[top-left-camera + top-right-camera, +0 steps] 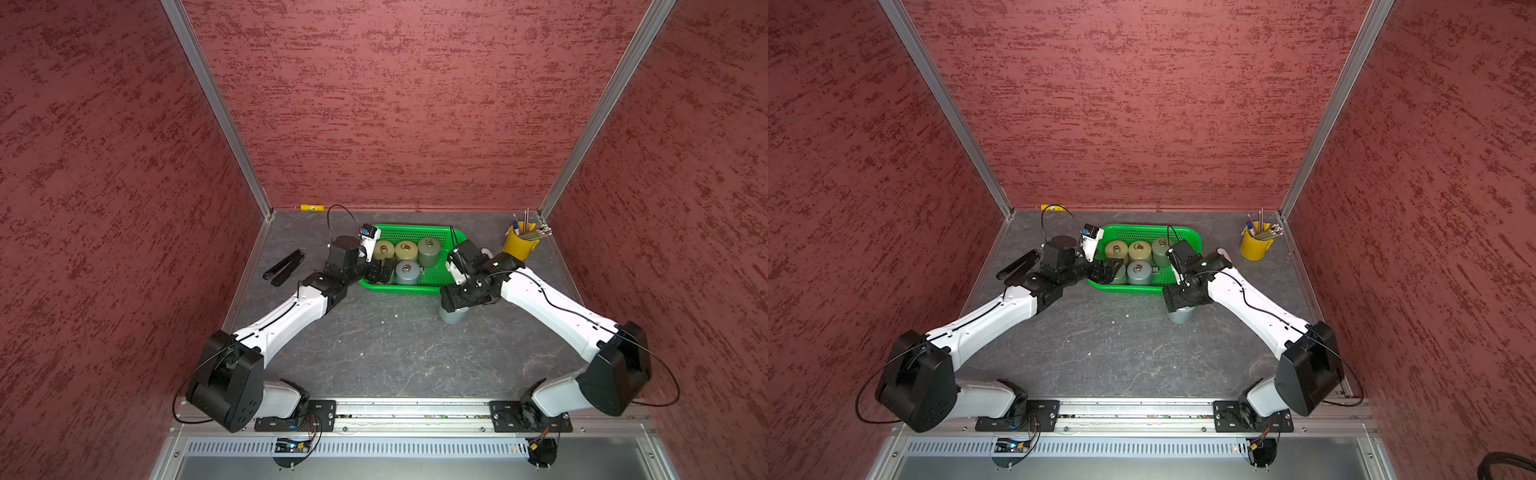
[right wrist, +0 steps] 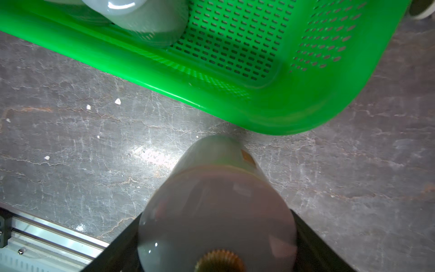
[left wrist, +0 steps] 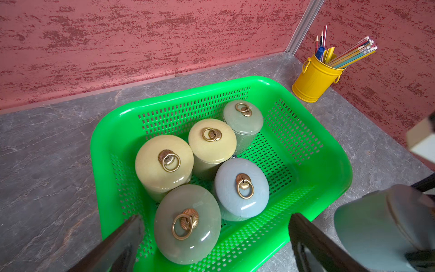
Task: Take the tea canister out of the basket
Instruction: Place the tea canister at the center of the board.
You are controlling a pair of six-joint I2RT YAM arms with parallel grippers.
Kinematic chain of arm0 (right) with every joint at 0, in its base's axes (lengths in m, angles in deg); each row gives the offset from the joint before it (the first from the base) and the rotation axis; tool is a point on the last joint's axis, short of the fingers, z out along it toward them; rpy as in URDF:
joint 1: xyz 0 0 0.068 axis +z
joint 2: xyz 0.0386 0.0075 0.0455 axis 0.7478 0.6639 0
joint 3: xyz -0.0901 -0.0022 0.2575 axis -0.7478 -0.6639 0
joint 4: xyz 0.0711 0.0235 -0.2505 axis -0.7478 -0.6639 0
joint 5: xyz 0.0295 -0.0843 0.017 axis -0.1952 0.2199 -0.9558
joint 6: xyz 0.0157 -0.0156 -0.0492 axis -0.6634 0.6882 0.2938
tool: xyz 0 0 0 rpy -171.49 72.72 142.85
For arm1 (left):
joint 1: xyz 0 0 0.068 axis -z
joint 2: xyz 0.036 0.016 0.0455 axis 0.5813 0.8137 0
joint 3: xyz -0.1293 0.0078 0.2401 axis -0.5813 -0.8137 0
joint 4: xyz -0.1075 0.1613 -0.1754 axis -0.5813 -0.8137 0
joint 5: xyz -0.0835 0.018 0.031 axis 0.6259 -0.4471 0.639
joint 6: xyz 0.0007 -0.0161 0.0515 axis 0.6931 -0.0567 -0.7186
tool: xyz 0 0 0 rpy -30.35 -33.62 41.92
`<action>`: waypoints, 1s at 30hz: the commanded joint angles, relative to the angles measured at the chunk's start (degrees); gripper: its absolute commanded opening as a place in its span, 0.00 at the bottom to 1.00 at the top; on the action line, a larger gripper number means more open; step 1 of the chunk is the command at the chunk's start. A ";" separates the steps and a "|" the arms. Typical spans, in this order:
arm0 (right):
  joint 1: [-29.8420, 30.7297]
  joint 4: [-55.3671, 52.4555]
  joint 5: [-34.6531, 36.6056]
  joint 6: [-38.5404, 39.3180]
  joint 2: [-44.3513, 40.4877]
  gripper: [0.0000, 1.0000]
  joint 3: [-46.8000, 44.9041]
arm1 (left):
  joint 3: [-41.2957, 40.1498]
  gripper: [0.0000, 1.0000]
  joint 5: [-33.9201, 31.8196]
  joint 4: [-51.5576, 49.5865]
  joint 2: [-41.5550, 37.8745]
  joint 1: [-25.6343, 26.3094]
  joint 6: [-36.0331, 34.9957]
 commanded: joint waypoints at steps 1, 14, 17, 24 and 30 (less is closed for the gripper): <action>0.32 5.99 2.36 -1.19 0.33 0.00 -0.88 | 1.23 1.00 -0.24 0.37 -0.01 0.37 -0.72; 0.28 10.02 6.24 -1.79 2.40 0.00 -7.09 | 1.70 1.00 0.06 0.73 0.73 0.38 -0.77; 0.23 10.05 6.62 -1.72 3.37 0.00 -6.93 | 1.77 1.00 0.02 0.64 0.72 0.39 -0.89; -0.03 11.15 6.64 -1.63 3.95 0.03 -7.27 | 1.78 1.00 -0.03 0.69 0.85 0.37 -1.02; -0.50 11.57 6.30 -1.93 4.43 0.28 -8.10 | 1.53 1.00 -0.12 0.62 0.91 0.37 -1.10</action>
